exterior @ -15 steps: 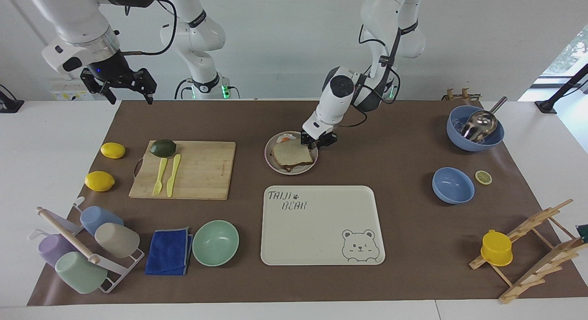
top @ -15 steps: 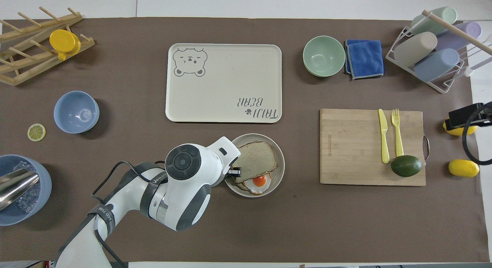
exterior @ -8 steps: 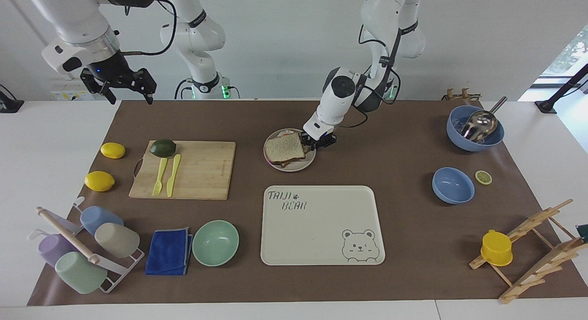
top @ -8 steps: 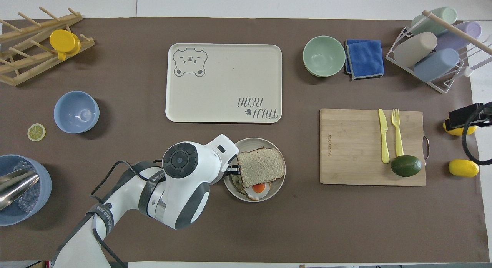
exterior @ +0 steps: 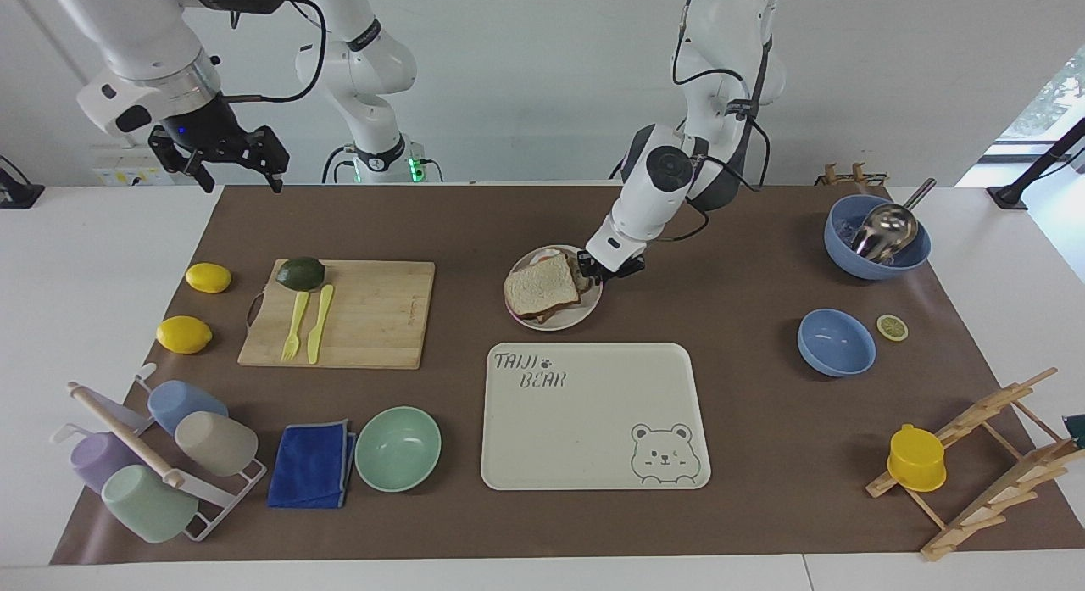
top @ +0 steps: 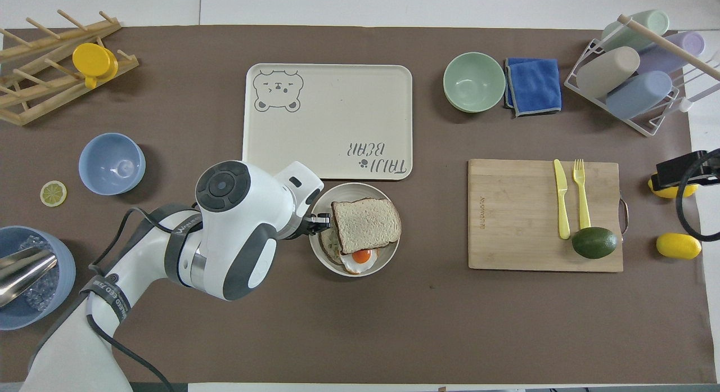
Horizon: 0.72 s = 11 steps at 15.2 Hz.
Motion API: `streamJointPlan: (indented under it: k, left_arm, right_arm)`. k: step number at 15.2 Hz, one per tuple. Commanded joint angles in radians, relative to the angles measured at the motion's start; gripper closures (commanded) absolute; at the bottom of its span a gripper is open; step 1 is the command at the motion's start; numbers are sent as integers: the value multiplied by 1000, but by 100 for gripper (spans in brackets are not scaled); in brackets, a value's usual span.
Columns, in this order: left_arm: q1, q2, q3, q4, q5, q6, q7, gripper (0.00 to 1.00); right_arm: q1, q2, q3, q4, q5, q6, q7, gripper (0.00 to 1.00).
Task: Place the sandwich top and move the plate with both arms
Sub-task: 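Lift the plate and carry it onto the cream bear tray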
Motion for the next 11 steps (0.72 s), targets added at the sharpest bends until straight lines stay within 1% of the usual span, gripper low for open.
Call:
streamJointPlan:
  k: [1,3,4,7,8,11]
  left_arm:
    - [46,4,2,88,-68,-95,48,100]
    - [82,16,2,159,-106,-160,55,100]
    - [86,20,2,175,-111,-174,56,100]
    - [99,21,2,175,-117,-183,75,100]
    - [112,21,2,182,-142,-197,87,100]
    - [123,44,5,240,-166,-209,96,100]
  right_arm:
    - [-8,-20,2,-23,16,0,-23,0]
    - [-8,-20,2,-23,16,0,-23,0]
    - [-8,-20,2,-23,16,0,-23,0]
    - [-8,-20,2,-23,16,0,-21,0]
    - [-8,-20,2,-23,16,0,-23,0]
    - [-8,-20,2,-23,16,0,-23,0]
